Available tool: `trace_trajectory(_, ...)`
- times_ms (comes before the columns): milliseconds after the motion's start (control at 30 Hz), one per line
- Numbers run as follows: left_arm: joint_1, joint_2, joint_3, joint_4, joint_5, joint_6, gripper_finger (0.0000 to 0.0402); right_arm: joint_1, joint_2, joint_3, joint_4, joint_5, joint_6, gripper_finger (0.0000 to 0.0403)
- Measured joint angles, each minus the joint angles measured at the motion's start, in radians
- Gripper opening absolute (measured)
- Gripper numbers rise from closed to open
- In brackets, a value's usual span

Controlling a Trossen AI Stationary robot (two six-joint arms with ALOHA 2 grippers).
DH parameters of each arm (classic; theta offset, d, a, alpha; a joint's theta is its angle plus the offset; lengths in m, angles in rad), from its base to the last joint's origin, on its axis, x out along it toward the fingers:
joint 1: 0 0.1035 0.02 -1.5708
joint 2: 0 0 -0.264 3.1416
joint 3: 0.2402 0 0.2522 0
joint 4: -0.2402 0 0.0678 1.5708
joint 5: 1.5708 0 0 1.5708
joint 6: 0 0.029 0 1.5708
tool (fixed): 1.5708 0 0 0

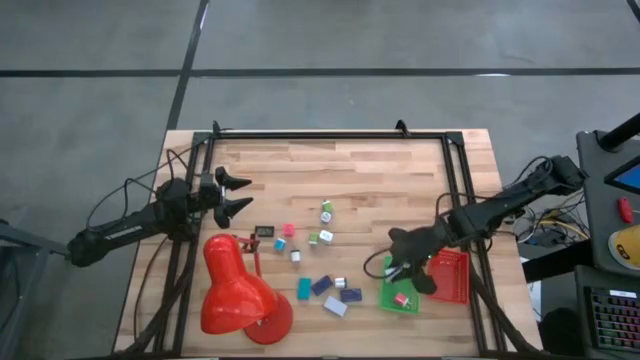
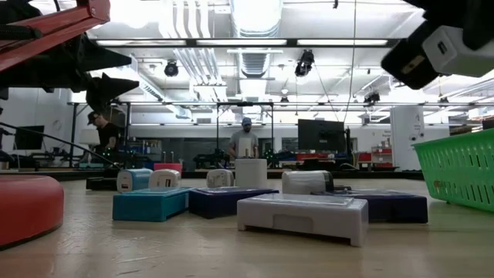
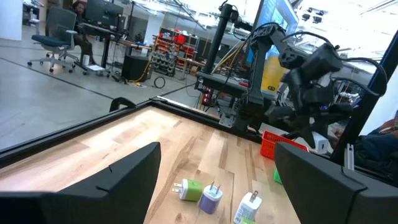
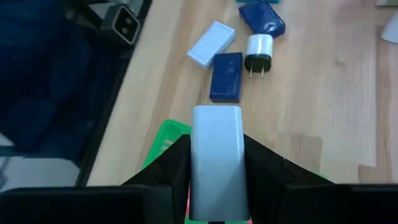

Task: Pick & Place Office items
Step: Put the right white charger adapter into the green basket

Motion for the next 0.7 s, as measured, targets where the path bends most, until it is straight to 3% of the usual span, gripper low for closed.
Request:
trace_trajectory(167, 0.0, 0.0, 0.0, 0.0, 0.0, 0.0, 0.032, 0.089, 0.004, -0.011, -0.014, 0.123, 0.021, 0.0109)
trace_trajectory(500, 0.0, 0.0, 0.0, 0.0, 0.0, 0.0, 0.032, 0.134, 0.004, -0.098, -0.005, 0.132, 0.069, 0.0109)
trace_trajectory(700, 0.0, 0.0, 0.0, 0.0, 0.0, 0.0, 0.032, 0.134, 0.004, -0.2, 0.088, 0.125, 0.066, 0.0109)
